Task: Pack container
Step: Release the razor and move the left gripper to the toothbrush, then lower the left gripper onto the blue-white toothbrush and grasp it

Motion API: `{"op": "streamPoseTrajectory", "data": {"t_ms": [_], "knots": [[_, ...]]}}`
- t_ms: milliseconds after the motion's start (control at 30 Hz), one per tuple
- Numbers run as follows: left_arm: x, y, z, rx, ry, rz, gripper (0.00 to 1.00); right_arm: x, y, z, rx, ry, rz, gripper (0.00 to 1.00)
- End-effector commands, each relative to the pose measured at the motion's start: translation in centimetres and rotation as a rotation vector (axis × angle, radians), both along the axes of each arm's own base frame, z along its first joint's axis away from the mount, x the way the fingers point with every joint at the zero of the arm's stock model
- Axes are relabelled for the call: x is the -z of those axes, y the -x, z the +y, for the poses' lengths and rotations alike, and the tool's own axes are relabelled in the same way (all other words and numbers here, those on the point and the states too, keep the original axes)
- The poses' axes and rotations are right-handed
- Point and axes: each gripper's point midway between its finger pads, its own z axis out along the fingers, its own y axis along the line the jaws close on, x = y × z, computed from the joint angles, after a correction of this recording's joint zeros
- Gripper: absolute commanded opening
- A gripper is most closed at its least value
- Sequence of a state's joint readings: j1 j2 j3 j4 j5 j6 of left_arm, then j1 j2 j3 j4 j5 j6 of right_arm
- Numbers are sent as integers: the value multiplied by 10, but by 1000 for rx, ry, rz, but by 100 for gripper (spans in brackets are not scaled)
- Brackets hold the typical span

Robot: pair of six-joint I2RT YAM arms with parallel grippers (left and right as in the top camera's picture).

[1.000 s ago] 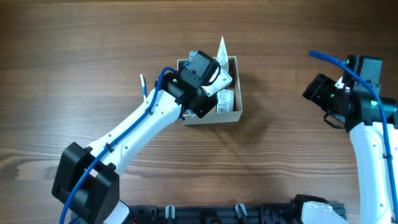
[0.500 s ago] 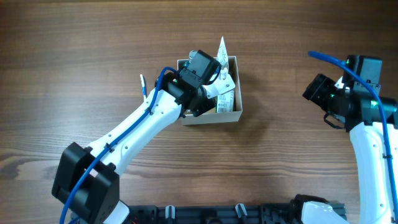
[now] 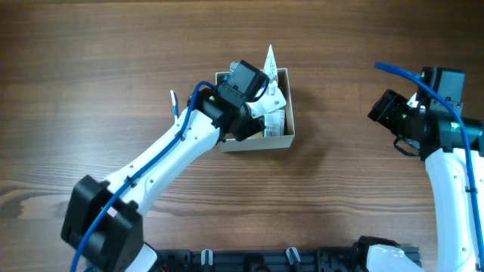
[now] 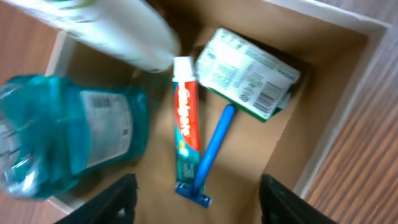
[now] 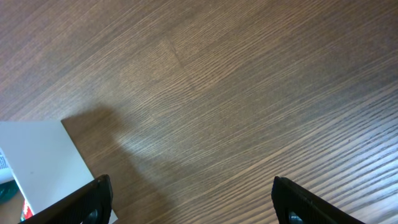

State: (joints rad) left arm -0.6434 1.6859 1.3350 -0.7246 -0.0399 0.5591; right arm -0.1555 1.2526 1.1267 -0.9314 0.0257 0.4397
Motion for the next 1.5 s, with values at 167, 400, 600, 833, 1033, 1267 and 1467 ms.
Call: {"op": "streamPoseTrajectory", "data": {"t_ms": [167,400,600,833,1033,1267,1467], "knots": [[-94,-21,93,-628,233,-139,99,-3,-1,1,-22,1,-9,83],[-60,-40,171,-901,313,48,93,-3,0,1,-22,1,-7,83],[2,-52,201,-1029,309,238,91,-3,0,1,-22,0,-5,83],[79,-51,204,-1115,215,414,85,-3,0,1,-22,0,-5,83],[120,-45,205,-1188,171,506,80,-3,1,1,-22,0,-4,83],[138,-40,205,-1214,145,546,65,-3,0,1,-22,0,-5,83],[145,-38,209,-1244,114,544,61,-3,0,2,-24,-3,-5,84]]}}
